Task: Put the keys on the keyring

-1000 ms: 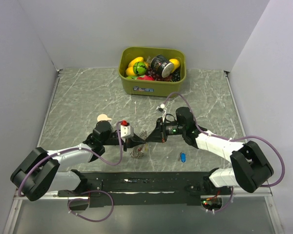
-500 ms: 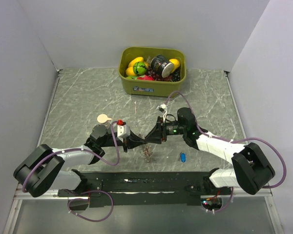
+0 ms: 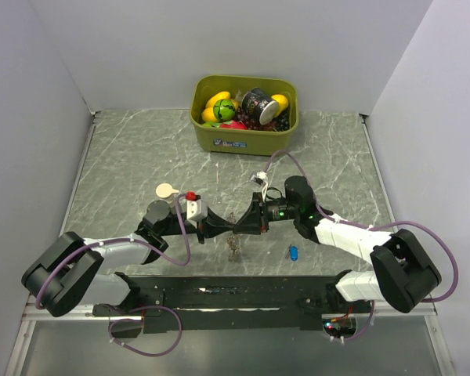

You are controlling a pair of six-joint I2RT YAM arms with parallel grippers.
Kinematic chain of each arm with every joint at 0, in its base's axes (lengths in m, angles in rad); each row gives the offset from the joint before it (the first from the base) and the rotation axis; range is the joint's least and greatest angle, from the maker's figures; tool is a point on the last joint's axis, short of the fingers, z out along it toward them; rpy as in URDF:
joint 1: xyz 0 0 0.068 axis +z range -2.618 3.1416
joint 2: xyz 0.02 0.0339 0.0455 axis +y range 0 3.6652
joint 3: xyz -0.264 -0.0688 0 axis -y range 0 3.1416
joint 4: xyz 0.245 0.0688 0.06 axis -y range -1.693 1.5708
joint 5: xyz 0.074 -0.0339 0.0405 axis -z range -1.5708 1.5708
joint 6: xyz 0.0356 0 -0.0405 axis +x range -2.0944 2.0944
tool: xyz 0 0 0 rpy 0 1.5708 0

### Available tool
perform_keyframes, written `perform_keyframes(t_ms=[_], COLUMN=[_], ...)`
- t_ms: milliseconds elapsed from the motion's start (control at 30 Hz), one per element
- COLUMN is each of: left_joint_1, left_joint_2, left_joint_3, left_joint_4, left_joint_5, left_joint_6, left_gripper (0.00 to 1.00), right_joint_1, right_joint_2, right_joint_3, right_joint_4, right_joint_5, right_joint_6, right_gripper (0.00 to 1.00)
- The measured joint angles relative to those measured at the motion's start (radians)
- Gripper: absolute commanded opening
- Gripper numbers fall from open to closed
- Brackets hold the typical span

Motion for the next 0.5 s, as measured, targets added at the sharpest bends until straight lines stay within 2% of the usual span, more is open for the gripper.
perform_keyframes(t_ms=[133,500], left_joint_1=[0.005,0.015], left_joint_2=[0.000,0.004], left_joint_3=[0.000,0.000], left_joint_4=[0.006,0.003], left_joint_5=[0.004,-0.010], left_joint_6=[-0.010,-0.029], left_gripper=[0.01,0.01], right_joint_1=[0.000,0.000], right_joint_2=[0.000,-0.002], right_joint_3=[0.000,0.000], right_joint_4=[0.000,-0.013], right_joint_5=[-0.003,0.019], right_joint_6=[-0.005,-0.011], right_gripper=[0.00,0.00])
